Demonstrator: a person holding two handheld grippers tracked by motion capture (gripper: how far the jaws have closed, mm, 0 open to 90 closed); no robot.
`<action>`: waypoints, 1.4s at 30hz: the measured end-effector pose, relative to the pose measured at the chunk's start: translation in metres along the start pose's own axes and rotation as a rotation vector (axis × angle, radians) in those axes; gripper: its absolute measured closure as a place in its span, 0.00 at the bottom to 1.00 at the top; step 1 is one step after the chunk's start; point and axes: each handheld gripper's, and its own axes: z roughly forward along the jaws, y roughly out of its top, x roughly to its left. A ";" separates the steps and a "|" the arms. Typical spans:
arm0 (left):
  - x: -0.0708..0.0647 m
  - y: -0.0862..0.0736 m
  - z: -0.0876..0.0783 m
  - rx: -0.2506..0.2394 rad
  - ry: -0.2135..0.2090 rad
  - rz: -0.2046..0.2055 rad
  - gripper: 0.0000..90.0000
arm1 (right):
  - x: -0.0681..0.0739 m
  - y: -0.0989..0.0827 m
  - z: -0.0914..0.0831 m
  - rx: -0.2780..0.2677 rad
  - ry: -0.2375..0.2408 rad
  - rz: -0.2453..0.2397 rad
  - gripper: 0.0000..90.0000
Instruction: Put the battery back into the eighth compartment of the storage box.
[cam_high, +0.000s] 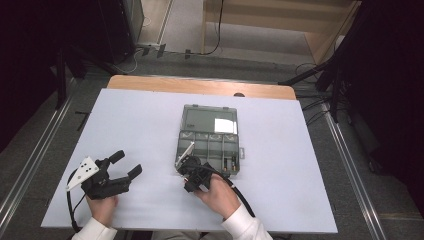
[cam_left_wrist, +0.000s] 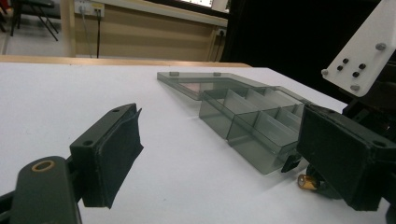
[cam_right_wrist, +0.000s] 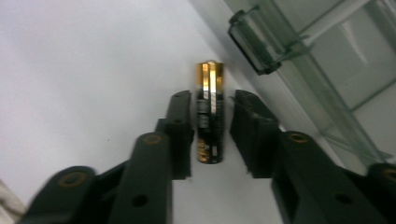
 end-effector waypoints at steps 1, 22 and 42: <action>0.000 0.000 0.000 0.000 0.000 -0.001 0.15 | 0.000 0.000 0.000 0.005 -0.001 0.001 0.84; 0.001 0.000 0.000 0.003 0.004 -0.003 0.15 | 0.004 -0.004 -0.011 -0.023 0.023 -0.006 0.86; 0.001 -0.001 0.000 0.004 0.013 -0.009 0.15 | -0.005 -0.013 -0.034 -0.139 0.070 0.029 0.86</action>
